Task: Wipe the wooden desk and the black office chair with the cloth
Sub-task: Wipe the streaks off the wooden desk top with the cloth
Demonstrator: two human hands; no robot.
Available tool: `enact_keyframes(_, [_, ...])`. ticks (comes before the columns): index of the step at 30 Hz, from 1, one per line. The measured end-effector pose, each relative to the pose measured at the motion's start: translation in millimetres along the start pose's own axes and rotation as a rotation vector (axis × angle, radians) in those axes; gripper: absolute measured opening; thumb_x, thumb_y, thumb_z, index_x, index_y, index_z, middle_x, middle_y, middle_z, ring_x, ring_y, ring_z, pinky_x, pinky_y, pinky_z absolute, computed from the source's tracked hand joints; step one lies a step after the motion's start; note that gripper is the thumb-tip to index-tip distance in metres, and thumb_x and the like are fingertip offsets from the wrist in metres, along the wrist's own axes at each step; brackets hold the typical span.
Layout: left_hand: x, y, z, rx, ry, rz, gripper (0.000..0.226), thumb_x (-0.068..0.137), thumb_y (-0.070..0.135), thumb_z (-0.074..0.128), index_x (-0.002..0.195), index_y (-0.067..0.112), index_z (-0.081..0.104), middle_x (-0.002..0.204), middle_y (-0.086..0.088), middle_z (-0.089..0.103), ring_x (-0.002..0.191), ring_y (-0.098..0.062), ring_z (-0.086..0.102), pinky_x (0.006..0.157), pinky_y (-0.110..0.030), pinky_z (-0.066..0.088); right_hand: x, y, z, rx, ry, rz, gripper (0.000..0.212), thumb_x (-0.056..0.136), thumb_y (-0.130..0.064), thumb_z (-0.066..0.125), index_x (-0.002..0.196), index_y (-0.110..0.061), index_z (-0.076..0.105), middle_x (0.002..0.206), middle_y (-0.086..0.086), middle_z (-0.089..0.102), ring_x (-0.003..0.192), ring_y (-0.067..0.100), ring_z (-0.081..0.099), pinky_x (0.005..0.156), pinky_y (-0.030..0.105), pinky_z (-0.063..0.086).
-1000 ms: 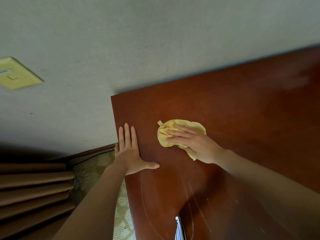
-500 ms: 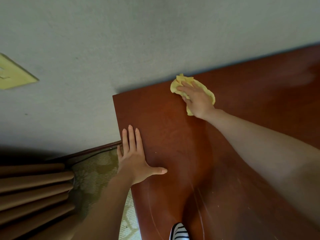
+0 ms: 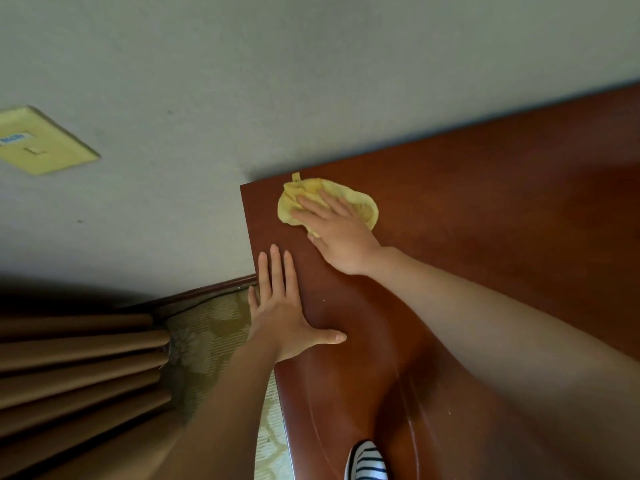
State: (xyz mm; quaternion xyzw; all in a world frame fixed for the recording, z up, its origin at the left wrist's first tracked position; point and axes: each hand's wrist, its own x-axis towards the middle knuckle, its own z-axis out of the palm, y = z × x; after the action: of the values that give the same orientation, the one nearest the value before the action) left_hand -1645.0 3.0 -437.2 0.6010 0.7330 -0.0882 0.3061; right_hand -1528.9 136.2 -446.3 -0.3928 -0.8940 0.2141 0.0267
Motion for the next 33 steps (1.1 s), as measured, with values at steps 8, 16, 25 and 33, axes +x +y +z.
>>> enact_keyframes(8, [-3, 3, -2, -0.006, -0.003, -0.003, 0.150, 0.034, 0.096, 0.047, 0.121, 0.028, -0.054, 0.136, 0.007, -0.056, 0.125, -0.012, -0.051, 0.115, -0.052, -0.001, -87, -4, 10, 0.042, -0.008, -0.054, 0.048, 0.100, -0.020, 0.042, 0.145, -0.032, 0.032, 0.157, -0.012, 0.016, 0.147, 0.017, 0.001, 0.117, 0.035, 0.000])
enact_keyframes(16, [-3, 2, -2, -0.014, -0.005, -0.003, 0.150, 0.030, 0.099, 0.043, 0.120, 0.030, -0.055, 0.135, 0.009, -0.057, 0.123, -0.011, -0.053, 0.114, -0.053, -0.003, -138, 50, -12, 0.005, 0.003, 0.095, 0.050, 0.100, -0.023, 0.042, 0.145, -0.041, 0.027, 0.155, -0.021, 0.011, 0.144, 0.003, -0.005, 0.118, 0.027, -0.003])
enact_keyframes(25, [0, 3, 0, -0.027, -0.012, -0.011, 0.154, 0.029, 0.098, 0.048, 0.123, 0.029, -0.054, 0.136, 0.009, -0.056, 0.124, -0.011, -0.052, 0.112, -0.058, -0.003, -98, 105, -43, 0.069, 0.172, 0.378, 0.044, 0.101, -0.022, 0.040, 0.144, -0.027, 0.035, 0.156, -0.004, 0.021, 0.146, 0.021, 0.009, 0.118, 0.038, 0.007])
enact_keyframes(33, [0, 2, -1, -0.033, -0.006, -0.005, 0.154, 0.033, 0.096, 0.051, 0.124, 0.028, -0.054, 0.136, 0.008, -0.056, 0.123, -0.011, -0.053, 0.112, -0.058, -0.004, -22, 103, -47, 0.062, 0.217, 0.615, 0.048, 0.101, -0.025, 0.037, 0.148, -0.023, 0.027, 0.159, -0.001, 0.010, 0.145, 0.031, 0.000, 0.117, 0.045, 0.000])
